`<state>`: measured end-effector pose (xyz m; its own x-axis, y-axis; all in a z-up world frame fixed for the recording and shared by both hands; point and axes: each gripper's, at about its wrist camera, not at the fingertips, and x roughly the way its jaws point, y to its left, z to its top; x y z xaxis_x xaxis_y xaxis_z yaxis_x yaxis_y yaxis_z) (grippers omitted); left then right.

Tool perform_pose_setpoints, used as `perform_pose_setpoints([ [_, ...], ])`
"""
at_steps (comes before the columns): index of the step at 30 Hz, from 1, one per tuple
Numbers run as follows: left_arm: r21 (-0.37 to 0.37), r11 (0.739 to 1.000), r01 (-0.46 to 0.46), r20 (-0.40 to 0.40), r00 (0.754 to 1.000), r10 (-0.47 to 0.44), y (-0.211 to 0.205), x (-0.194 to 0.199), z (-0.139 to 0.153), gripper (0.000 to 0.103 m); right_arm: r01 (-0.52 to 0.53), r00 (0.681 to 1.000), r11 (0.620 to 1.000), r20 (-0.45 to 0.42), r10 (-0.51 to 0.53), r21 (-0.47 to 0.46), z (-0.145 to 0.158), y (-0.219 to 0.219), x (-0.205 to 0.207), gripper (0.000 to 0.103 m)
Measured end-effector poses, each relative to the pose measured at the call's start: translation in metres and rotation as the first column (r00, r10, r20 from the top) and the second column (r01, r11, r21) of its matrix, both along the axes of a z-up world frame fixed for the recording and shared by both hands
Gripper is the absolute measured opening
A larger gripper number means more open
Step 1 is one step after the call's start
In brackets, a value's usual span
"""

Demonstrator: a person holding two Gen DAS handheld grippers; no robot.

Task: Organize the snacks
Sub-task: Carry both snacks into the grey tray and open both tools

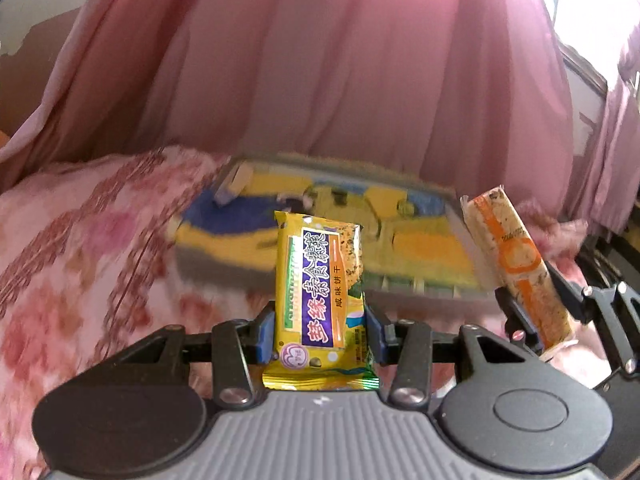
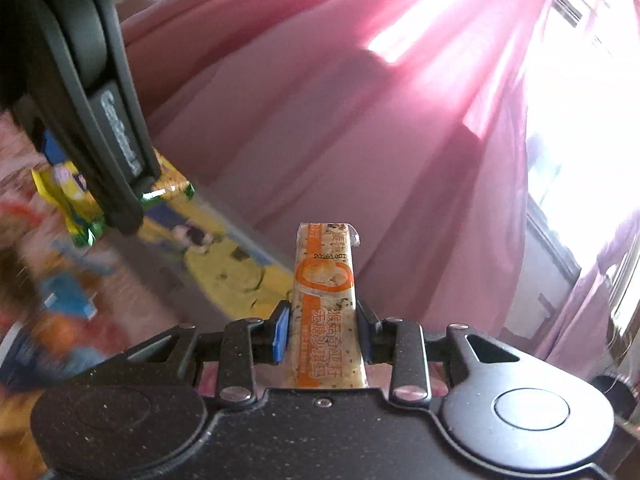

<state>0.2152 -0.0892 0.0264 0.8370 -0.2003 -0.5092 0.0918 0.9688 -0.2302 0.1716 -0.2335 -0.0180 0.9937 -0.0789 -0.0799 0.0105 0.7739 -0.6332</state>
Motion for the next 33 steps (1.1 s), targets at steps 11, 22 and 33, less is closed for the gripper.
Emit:
perform_pose_setpoints([
  [11, -0.013, 0.998, -0.064, 0.010, 0.998, 0.064, -0.037, 0.097, 0.009, 0.049, -0.007, 1.000, 0.976, -0.025, 0.013, 0.216, 0.012, -0.028, 0.085, 0.035],
  [22, -0.021, 0.995, -0.100, -0.130, 0.987, 0.097, -0.051, 0.151, -0.021, 0.049, 0.038, 0.985, 0.953, -0.174, 0.015, 0.302, -0.013, -0.038, 0.121, 0.035],
  [33, 0.040, 0.996, -0.078, -0.171, 0.982, 0.084, -0.062, 0.151, -0.038, 0.050, 0.071, 0.965, 0.927, -0.261, 0.029, 0.369, -0.011, -0.048, 0.135, 0.037],
])
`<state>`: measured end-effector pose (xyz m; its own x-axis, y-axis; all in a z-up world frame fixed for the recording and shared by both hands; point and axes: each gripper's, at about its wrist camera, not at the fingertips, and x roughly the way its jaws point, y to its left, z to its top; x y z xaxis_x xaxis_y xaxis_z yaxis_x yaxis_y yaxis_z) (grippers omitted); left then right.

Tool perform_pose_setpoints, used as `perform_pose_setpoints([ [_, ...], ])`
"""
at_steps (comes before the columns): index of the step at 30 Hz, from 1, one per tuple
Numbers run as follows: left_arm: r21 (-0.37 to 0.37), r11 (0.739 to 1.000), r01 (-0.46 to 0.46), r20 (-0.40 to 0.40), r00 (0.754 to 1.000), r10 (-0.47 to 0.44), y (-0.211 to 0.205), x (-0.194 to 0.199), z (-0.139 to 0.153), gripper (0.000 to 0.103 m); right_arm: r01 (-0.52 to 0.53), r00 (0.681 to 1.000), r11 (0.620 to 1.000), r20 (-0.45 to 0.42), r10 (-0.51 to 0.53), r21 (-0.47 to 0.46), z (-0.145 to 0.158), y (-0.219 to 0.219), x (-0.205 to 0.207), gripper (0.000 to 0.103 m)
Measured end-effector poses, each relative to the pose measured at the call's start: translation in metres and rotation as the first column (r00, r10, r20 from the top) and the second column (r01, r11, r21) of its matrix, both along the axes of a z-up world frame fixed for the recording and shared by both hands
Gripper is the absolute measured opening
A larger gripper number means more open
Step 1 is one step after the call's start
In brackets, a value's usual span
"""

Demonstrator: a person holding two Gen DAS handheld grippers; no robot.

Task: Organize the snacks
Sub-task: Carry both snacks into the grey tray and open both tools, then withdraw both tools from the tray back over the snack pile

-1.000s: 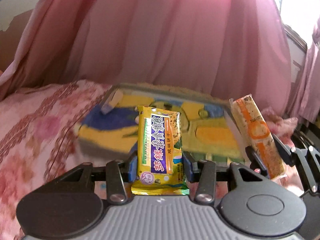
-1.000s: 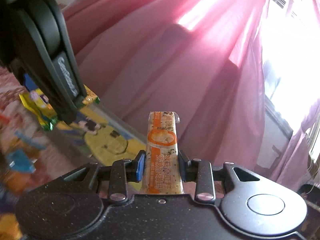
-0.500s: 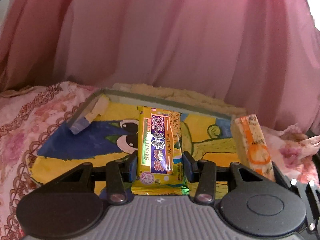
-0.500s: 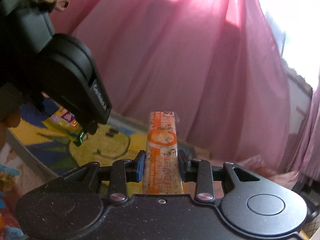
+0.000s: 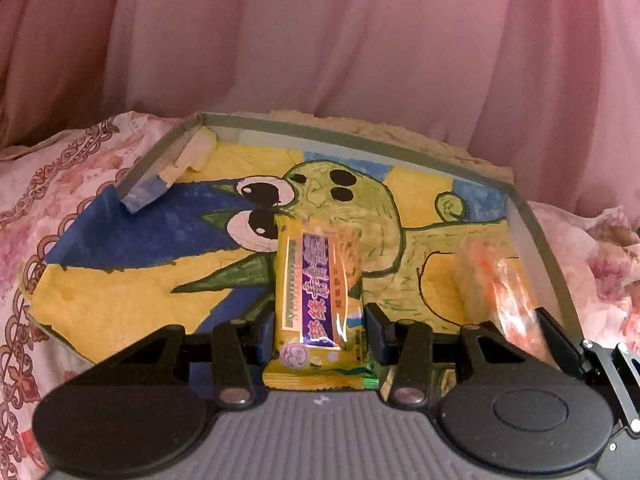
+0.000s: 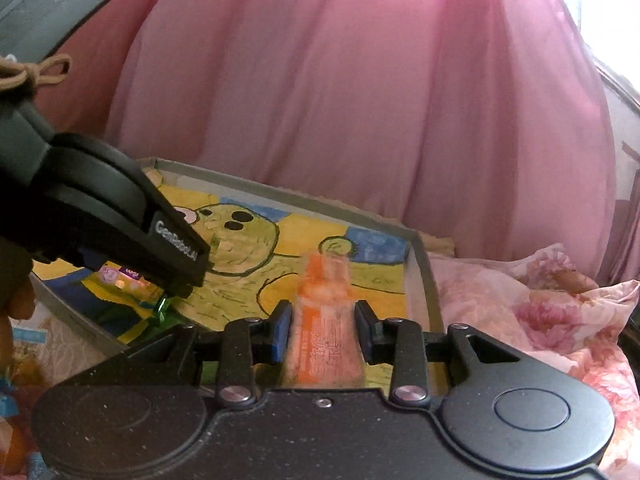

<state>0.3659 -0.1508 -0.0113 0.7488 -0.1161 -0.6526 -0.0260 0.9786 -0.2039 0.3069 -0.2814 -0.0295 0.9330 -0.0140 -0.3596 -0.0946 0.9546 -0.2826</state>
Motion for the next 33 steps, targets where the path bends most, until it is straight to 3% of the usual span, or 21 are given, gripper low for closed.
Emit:
perform_pose_setpoints([
  [6, -0.036, 0.999, -0.024, 0.026, 0.999, 0.025, 0.011, -0.009, 0.012, 0.063, 0.012, 1.000, 0.999, 0.009, -0.012, 0.031, 0.004, -0.004, -0.004, 0.049],
  [10, -0.040, 0.997, -0.060, 0.104, 0.993, 0.064, 0.022, -0.030, 0.028, 0.085, 0.021, 0.999, 0.996, 0.045, -0.025, 0.082, 0.020, -0.015, -0.018, 0.067],
  [18, -0.093, 0.992, -0.088, 0.215, 0.971, 0.107, 0.045, -0.086, 0.062, 0.102, 0.022, 0.989, 0.984, 0.142, -0.048, 0.174, 0.062, -0.027, -0.078, 0.100],
  [21, -0.098, 0.990, -0.098, 0.260, 0.958, 0.121, 0.053, -0.114, 0.074, 0.102, 0.009, 0.982, 0.982, 0.183, -0.045, 0.190, 0.073, -0.027, -0.106, 0.102],
  [27, -0.016, 0.993, -0.113, 0.304, 0.946, 0.113, 0.063, -0.165, 0.083, 0.103, 0.015, 0.987, 0.952, 0.145, -0.062, 0.305, 0.081, -0.031, -0.155, 0.102],
  [33, 0.085, 0.993, -0.083, 0.325, 0.944, 0.051, 0.071, -0.214, 0.077, 0.103, 0.009, 0.985, 0.958, 0.162, -0.058, 0.285, 0.082, -0.018, -0.202, 0.102],
])
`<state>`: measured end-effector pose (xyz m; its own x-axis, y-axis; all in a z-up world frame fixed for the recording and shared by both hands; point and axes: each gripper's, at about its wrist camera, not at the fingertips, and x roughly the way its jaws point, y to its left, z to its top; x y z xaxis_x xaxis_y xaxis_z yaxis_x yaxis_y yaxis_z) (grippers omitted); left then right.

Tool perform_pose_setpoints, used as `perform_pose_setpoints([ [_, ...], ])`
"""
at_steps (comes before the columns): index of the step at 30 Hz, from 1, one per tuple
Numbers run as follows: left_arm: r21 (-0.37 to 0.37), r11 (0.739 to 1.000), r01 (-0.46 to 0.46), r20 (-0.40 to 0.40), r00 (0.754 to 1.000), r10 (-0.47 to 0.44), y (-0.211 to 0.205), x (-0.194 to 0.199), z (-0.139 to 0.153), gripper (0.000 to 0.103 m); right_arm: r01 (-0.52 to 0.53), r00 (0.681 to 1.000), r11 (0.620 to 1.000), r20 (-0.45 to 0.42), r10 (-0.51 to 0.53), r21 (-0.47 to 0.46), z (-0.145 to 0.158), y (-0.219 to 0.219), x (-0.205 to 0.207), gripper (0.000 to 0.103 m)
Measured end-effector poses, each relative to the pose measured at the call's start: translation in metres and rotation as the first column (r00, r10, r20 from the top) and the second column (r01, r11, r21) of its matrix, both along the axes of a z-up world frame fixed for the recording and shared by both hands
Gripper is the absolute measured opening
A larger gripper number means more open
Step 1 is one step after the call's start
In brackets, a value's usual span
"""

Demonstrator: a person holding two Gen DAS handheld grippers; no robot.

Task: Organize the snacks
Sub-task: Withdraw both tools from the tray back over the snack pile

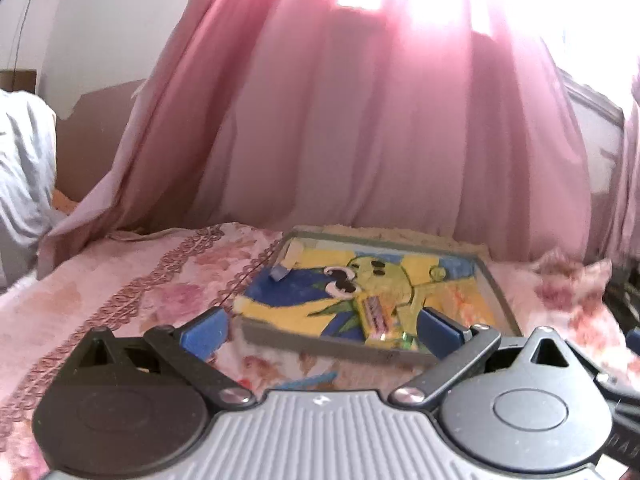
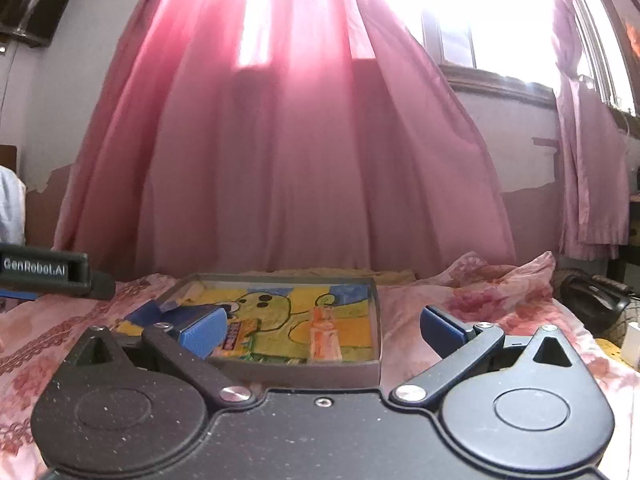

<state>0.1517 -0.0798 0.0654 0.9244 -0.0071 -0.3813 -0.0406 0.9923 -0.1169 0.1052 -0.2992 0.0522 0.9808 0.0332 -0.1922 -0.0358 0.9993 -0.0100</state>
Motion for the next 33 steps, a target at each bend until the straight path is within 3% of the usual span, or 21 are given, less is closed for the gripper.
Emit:
perform_pose_setpoints([
  [7, 0.078, 0.997, 0.021, -0.005, 1.000, -0.021, 0.008, -0.051, -0.020, 0.103, -0.028, 0.998, 0.999, -0.056, 0.026, -0.041, -0.009, 0.014, -0.048, 0.102],
  [17, 0.119, 0.988, 0.101, -0.097, 0.991, -0.090, 0.020, -0.086, -0.059, 0.103, 0.011, 0.980, 0.999, -0.198, -0.018, -0.038, -0.026, 0.020, -0.093, 0.102],
  [25, 0.119, 0.972, 0.202, -0.268, 0.949, -0.165, 0.025, -0.086, -0.088, 0.103, -0.034, 0.946, 0.995, -0.323, 0.002, -0.094, -0.043, 0.034, -0.079, 0.102],
  [33, 0.116, 0.970, 0.212, -0.306, 0.937, -0.168, 0.031, -0.080, -0.100, 0.103, -0.103, 0.899, 0.986, -0.437, 0.037, -0.129, -0.062, 0.049, -0.061, 0.102],
])
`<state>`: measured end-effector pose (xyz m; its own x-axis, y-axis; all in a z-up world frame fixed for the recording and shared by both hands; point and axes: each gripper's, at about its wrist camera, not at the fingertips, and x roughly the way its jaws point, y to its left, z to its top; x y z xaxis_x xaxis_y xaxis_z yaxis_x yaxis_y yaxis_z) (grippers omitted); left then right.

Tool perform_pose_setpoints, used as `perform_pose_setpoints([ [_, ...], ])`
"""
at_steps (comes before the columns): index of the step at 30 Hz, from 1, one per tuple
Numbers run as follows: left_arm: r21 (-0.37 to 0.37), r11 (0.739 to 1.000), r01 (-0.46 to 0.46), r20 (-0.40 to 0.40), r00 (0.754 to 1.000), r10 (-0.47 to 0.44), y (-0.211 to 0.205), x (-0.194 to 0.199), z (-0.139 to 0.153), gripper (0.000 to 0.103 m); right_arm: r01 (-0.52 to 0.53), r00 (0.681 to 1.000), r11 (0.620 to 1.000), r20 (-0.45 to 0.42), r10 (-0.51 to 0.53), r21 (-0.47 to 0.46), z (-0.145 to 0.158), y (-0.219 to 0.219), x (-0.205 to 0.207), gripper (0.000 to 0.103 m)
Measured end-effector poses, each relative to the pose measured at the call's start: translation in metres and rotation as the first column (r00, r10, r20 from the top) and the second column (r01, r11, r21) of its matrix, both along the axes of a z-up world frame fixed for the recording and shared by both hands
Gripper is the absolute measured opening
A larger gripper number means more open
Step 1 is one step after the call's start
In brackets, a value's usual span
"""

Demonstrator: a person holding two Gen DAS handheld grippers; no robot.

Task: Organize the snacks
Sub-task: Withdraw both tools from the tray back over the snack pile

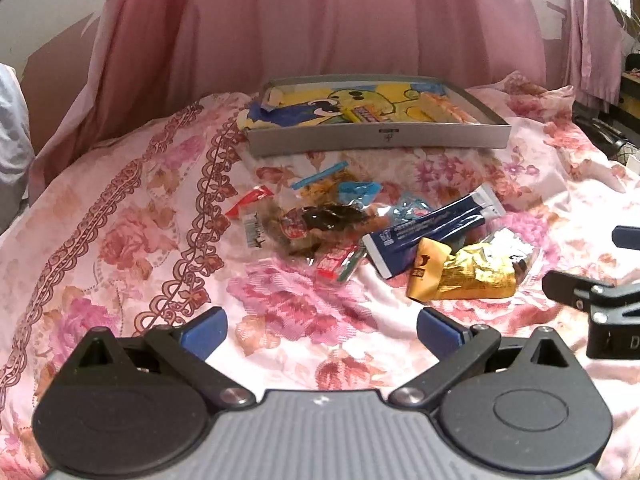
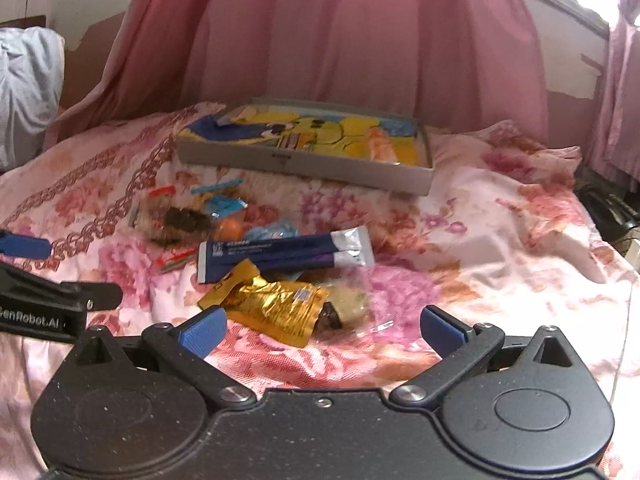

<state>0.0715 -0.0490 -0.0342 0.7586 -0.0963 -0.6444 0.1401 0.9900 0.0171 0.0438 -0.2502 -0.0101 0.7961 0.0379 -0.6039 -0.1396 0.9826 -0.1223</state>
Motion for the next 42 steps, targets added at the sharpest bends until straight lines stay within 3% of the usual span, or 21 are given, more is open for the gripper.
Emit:
perform_pose_setpoints([
  [12, 0.046, 0.999, -0.002, -0.011, 1.000, 0.003, 0.005, 0.029, -0.010, 0.103, -0.037, 0.996, 0.999, -0.076, 0.037, -0.004, -0.013, 0.008, 0.015, 0.102],
  [21, -0.003, 1.000, -0.006, -0.015, 1.000, 0.006, 0.013, 0.048, -0.016, 0.103, -0.101, 0.990, 0.995, -0.098, 0.098, -0.027, -0.023, 0.012, 0.030, 0.102],
  [28, -0.054, 0.999, -0.002, -0.003, 1.000, 0.002, 0.021, 0.068, -0.019, 0.103, -0.243, 0.969, 0.964, -0.078, 0.236, -0.110, -0.036, 0.015, 0.046, 0.102],
  [34, -0.118, 0.993, -0.015, -0.007, 1.000, 0.015, 0.031, 0.081, -0.023, 0.103, -0.391, 0.920, 0.898, -0.068, 0.385, -0.203, -0.048, 0.025, 0.055, 0.101],
  [38, -0.119, 0.993, -0.006, -0.007, 1.000, 0.006, 0.029, 0.087, -0.026, 0.103, -0.427, 0.904, 0.880, -0.096, 0.416, -0.208, -0.058, 0.027, 0.063, 0.096],
  [42, -0.109, 0.994, -0.008, 0.016, 1.000, 0.010, 0.028, 0.091, -0.026, 0.103, -0.420, 0.907, 0.888, -0.096, 0.410, -0.188, -0.063, 0.025, 0.073, 0.095],
])
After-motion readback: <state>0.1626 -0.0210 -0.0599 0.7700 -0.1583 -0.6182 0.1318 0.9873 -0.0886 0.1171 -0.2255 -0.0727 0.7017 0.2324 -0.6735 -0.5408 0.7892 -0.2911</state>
